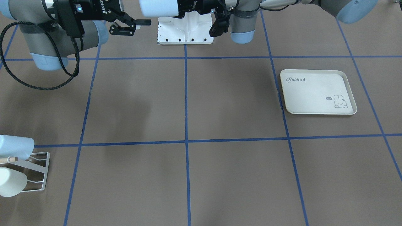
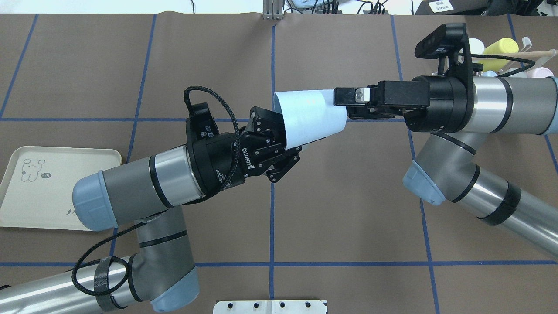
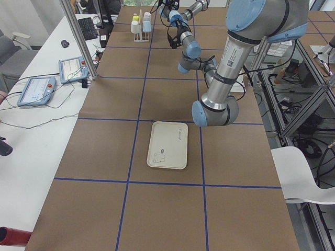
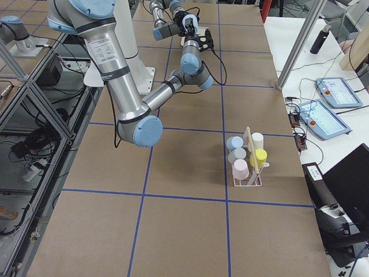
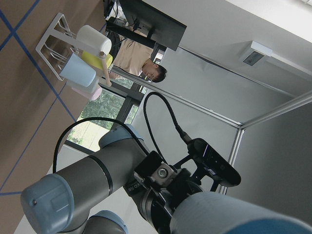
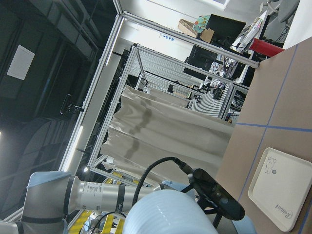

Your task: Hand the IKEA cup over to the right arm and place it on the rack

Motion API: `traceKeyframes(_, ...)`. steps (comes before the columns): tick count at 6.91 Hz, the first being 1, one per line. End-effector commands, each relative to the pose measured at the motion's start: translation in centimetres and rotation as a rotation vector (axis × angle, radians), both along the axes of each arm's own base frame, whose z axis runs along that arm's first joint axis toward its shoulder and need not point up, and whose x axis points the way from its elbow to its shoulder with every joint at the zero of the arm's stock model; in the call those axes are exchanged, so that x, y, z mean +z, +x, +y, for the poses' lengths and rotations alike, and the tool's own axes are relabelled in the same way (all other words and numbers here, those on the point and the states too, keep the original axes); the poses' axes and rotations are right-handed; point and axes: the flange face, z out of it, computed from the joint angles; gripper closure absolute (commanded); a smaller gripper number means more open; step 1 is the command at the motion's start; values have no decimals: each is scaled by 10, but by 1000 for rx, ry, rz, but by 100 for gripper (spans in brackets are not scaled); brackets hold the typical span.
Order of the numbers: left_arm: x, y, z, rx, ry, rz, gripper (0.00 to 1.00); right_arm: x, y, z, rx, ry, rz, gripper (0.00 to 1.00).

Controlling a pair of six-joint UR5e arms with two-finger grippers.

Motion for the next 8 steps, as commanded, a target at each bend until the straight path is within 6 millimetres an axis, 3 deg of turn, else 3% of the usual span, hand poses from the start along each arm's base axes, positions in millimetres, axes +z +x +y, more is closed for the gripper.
traceKeyframes(1,0,2,-1,-1,-2,-2,100,1,-1,1,-3,-2,2,12)
traceKeyframes(2,0,3,-1,-1,-2,-2,100,2,-1,1,-5,-5,3,28)
traceKeyframes(3,0,3,-1,-1,-1,-5,100,2,-1,2,-9,-7,4,54)
traceKeyframes(4,0,4,-1,-1,-1,-6,90,5,-1,2,-8,-8,6,74)
traceKeyframes(5,1,4,-2,-2,-1,-8,70,3,0,2,-8,-7,4,84)
traceKeyframes(6,2,4,-3,-4,-2,-12,43,5,1,3,-6,-4,6,84)
traceKeyframes(8,2,3,-3,-5,-1,-9,42,3,1,3,-6,-2,4,84)
